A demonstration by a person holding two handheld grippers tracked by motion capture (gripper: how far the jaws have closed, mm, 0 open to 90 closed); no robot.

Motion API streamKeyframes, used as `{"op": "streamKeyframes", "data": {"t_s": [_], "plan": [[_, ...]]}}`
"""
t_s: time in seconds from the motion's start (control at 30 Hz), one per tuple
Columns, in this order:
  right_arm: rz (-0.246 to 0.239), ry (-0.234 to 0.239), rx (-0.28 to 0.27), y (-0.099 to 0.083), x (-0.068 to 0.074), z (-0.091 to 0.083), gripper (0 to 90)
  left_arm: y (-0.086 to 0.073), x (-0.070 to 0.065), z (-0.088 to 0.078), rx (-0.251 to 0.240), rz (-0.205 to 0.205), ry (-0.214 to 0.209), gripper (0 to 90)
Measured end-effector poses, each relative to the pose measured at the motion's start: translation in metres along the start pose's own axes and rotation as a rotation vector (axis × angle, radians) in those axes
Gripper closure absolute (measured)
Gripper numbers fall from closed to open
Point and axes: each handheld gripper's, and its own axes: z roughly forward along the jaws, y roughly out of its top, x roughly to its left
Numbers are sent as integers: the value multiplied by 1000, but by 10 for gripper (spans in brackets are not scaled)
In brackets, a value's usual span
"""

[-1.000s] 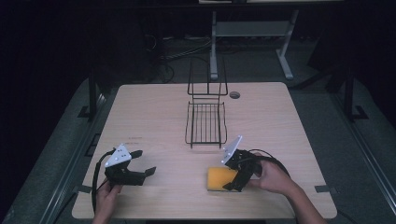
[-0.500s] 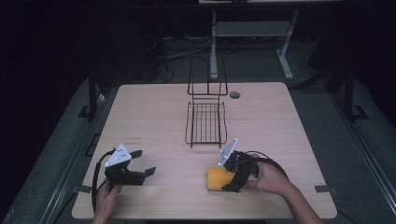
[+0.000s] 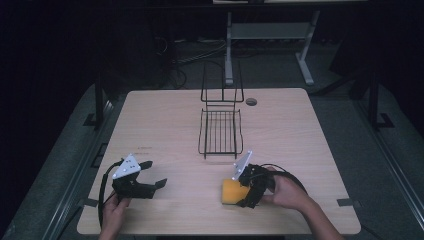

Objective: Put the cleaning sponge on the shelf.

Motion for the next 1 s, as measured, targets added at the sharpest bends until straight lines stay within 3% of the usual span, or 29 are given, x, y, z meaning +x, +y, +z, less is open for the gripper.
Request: {"op": "streamKeyframes", "data": {"t_s": [0.57, 1.0], "plan": [[-6, 0, -1, -4, -1, 0, 205, -1, 1, -1, -7, -6, 1, 150], [-17, -18, -19, 2, -4, -16, 213, -1, 2, -2, -12, -9, 3, 151]]}}
